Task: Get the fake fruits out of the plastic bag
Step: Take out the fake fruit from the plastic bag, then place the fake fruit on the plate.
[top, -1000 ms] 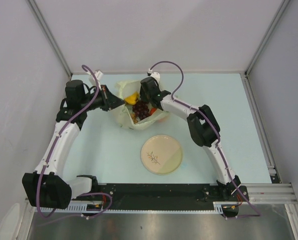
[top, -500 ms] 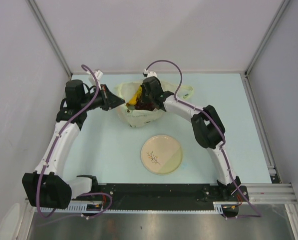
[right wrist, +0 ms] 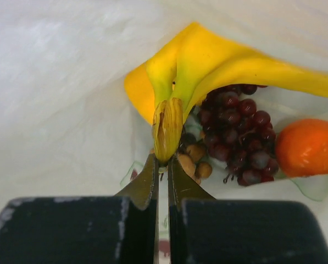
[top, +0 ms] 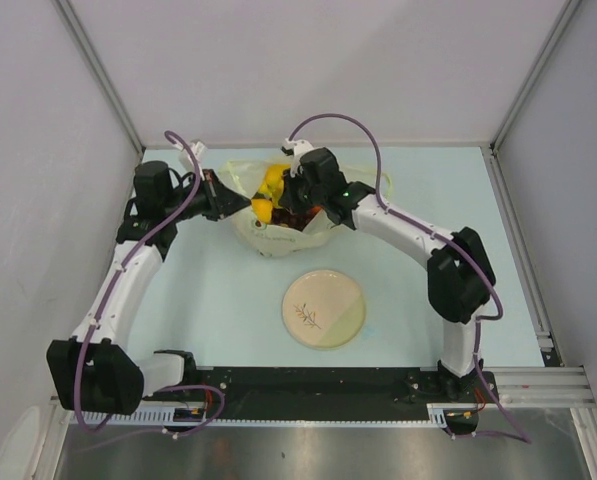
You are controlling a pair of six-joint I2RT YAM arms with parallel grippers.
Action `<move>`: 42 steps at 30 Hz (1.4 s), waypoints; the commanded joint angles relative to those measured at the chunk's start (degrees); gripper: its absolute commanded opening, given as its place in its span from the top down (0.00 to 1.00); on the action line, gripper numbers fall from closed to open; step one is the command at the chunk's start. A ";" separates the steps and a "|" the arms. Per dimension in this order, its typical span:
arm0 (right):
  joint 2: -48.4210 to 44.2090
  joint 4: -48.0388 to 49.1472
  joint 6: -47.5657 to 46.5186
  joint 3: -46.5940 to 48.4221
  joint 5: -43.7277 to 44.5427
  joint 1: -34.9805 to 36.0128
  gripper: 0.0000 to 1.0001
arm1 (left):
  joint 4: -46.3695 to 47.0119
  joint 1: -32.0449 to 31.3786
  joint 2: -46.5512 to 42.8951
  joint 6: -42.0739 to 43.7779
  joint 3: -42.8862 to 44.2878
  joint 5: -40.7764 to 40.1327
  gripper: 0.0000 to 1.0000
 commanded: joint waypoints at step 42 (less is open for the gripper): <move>-47.00 -6.63 -56.79 -57.31 -33.76 7.06 1.00 | 0.82 -0.08 -0.55 6.79 1.87 -4.98 0.99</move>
